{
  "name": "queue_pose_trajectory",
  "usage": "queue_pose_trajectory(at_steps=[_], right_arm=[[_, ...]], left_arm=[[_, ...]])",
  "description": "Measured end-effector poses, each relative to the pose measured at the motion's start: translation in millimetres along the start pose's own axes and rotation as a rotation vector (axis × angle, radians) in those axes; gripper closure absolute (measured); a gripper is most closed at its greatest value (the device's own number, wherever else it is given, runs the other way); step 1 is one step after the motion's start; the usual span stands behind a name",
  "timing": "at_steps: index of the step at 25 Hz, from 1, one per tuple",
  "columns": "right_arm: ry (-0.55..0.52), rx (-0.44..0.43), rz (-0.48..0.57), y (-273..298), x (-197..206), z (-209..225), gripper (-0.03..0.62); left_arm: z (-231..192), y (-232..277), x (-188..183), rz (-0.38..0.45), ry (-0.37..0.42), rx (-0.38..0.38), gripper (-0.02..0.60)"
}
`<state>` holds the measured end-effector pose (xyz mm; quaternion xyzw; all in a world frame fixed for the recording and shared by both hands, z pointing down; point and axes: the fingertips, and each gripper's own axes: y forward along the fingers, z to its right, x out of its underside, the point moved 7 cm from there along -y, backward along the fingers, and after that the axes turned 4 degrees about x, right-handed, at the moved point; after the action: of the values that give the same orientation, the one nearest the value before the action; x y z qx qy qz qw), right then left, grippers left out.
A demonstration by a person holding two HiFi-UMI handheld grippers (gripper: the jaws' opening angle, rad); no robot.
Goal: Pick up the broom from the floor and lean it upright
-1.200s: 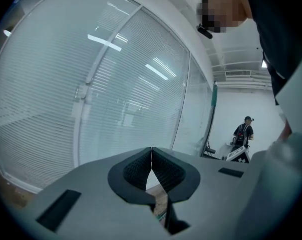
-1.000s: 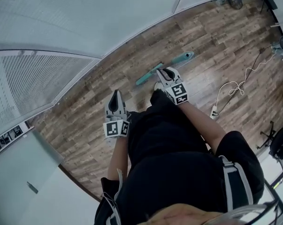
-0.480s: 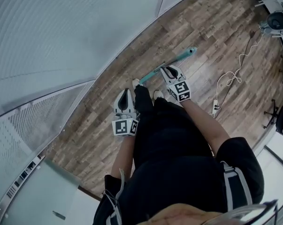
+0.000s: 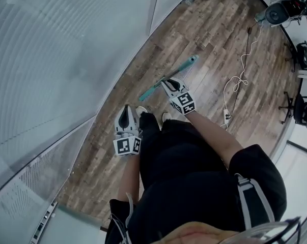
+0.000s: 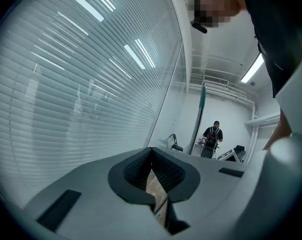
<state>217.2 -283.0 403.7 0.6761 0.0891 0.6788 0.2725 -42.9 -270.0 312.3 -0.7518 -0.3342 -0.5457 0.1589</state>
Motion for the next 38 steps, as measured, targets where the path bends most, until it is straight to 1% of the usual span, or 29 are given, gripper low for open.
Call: queue_pose_trajectory(at_steps=[3, 7, 12, 14, 17, 21, 24, 27, 32, 34, 38], right_arm=[[0.000, 0.007, -0.003, 11.1, -2.6, 7.8, 0.513], [-0.004, 0.028, -0.014, 23.0, -6.2, 17.7, 0.513], [-0.012, 0.047, -0.024, 30.9, -3.0, 40.7, 0.513], [-0.001, 0.045, -0.037, 37.8, 4.5, 54.3, 0.513], [0.020, 0.032, -0.064, 61.1, 18.9, 77.8, 0.513], [0.018, 0.005, -0.114, 100.3, 47.2, 111.6, 0.513], [-0.015, -0.014, -0.155, 134.3, 76.5, 138.4, 0.513], [-0.015, -0.023, -0.195, 183.1, 108.2, 168.3, 0.513], [0.069, 0.044, -0.240, 261.6, 192.0, 208.6, 0.513], [0.086, 0.054, -0.242, 290.0, 215.5, 219.6, 0.513], [0.038, 0.057, -0.239, 340.6, 244.1, 232.2, 0.513]], left_arm=[[-7.8, 10.9, -0.1, -0.005, -0.001, 0.017, 0.563], [-12.4, 30.0, -6.2, -0.017, 0.018, 0.051, 0.563], [-3.7, 64.0, -2.5, -0.044, 0.034, 0.095, 0.563], [0.1, 79.4, -1.8, -0.048, 0.043, 0.090, 0.563], [-1.3, 105.5, -1.8, -0.032, 0.068, 0.071, 0.563], [-4.8, 138.3, -2.8, -0.018, 0.087, 0.007, 0.563], [-16.5, 161.5, 15.7, 0.002, 0.099, -0.035, 0.561], [-39.0, 197.2, 40.4, -0.005, 0.094, -0.043, 0.561], [-77.7, 238.1, 112.1, -0.011, 0.055, 0.027, 0.562], [-91.6, 252.6, 134.7, -0.019, 0.037, 0.053, 0.562], [-117.5, 275.2, 164.6, -0.029, 0.037, 0.069, 0.562]])
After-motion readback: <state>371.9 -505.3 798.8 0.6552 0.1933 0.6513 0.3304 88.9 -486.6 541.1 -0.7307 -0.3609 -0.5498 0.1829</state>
